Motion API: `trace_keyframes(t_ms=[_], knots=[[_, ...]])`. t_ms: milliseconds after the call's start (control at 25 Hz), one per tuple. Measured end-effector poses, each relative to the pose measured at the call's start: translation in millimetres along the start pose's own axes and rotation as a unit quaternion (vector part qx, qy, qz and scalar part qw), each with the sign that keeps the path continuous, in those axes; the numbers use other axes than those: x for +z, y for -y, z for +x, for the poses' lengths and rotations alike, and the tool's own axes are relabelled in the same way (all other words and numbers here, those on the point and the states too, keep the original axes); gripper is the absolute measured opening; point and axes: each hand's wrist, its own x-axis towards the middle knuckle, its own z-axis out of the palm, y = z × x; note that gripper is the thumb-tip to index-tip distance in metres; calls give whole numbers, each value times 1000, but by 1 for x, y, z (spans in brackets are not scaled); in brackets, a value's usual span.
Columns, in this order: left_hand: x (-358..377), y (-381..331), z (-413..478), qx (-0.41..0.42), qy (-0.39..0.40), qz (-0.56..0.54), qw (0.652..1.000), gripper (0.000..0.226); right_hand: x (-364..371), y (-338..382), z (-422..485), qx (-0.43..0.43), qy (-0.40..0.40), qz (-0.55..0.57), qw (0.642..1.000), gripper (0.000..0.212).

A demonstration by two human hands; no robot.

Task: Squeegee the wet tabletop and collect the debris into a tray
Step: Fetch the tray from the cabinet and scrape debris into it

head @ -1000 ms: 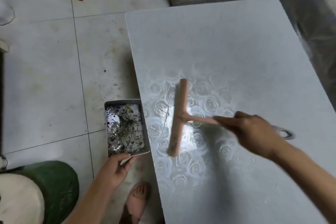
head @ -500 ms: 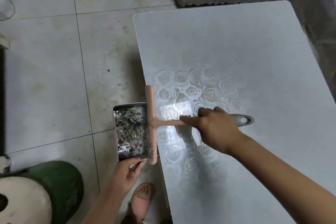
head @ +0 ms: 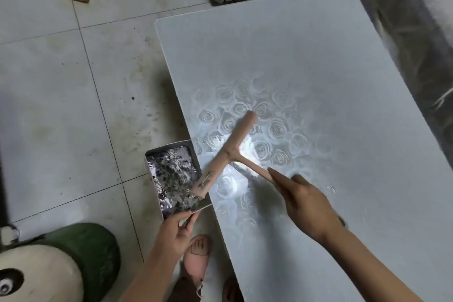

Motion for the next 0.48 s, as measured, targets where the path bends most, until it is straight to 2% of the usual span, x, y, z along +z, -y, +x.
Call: trace_keyframes(t_ms=[80,200,320,400,480], knots=[[-3,10,-7,1,5,13,1000,21,2,-32,-52,57,35,86,994,51],[-12,19,-18,-7,5,19,1000,19,8,-76,-128,106,25,121,987,51],[-21,26,-23,1,12,22,1000,19,10,-140,-203,174,2,75,982,49],[-30,33,-22,4,17,44,999,17,6,-184,-257,242,19,39,969,48],[-38,43,-23,-5,25,55,998,18,8,-216,-301,276,42,10,960,47]])
